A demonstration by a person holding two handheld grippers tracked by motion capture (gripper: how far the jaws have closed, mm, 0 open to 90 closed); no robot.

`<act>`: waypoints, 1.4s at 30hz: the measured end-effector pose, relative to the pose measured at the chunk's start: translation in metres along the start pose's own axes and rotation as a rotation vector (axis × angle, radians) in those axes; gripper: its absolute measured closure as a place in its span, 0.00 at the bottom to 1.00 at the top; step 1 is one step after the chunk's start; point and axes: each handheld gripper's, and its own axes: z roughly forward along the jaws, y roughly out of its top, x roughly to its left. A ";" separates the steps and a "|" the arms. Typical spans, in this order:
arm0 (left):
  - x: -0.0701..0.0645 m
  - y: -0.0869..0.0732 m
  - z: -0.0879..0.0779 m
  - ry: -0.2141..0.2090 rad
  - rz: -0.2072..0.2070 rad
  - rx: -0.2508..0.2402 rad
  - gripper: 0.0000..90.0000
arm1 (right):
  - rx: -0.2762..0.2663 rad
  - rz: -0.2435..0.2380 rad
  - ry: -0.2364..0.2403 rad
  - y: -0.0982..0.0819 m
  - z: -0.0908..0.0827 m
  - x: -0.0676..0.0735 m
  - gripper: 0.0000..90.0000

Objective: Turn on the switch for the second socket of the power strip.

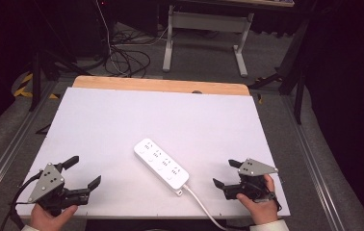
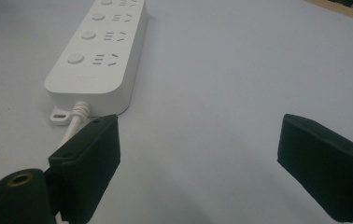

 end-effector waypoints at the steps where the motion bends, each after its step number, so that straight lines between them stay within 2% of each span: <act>1: 0.000 0.000 0.000 0.001 0.000 0.000 0.10 | -0.002 0.000 0.000 0.000 0.000 0.000 0.15; 3: 0.000 0.000 0.000 0.008 0.014 0.002 0.10 | -0.003 0.000 -0.002 0.000 0.000 0.000 0.15; 12: -0.002 0.001 -0.001 0.014 0.025 0.003 0.10 | 0.005 -0.010 -0.006 0.001 0.001 0.000 0.16; 15: -0.002 0.001 -0.001 0.027 0.034 0.002 0.10 | 0.002 -0.012 -0.009 0.002 0.001 0.001 0.16; 16: -0.003 0.001 -0.002 0.035 0.041 -0.002 0.10 | -0.006 -0.024 -0.003 0.002 -0.001 0.002 0.20; 18: -0.004 0.002 -0.002 0.070 0.056 -0.010 0.09 | -0.015 -0.036 -0.006 0.003 -0.002 0.003 0.21; 20: -0.004 0.002 -0.002 0.076 0.062 -0.007 0.09 | -0.019 -0.039 -0.007 0.004 -0.003 0.004 0.21; 21: -0.004 0.003 -0.002 0.070 0.071 -0.007 0.09 | -0.024 -0.042 -0.007 0.005 -0.003 0.004 0.21; 23: -0.005 0.004 -0.003 0.049 0.058 -0.008 0.10 | -0.024 -0.045 -0.012 0.005 -0.004 0.004 0.22; 27: -0.005 0.006 -0.004 0.049 0.063 -0.015 0.10 | -0.024 -0.040 -0.013 0.005 -0.005 0.004 0.22; 30: -0.006 0.007 -0.005 0.038 0.048 -0.022 0.11 | -0.025 -0.041 -0.015 0.006 -0.005 0.004 0.22; 35: -0.008 0.008 -0.005 0.044 0.073 -0.017 0.11 | -0.025 -0.041 -0.008 0.009 -0.005 0.004 0.22; 42: -0.008 0.008 -0.005 0.050 0.065 0.004 0.10 | -0.023 -0.063 0.004 0.024 -0.002 0.007 0.23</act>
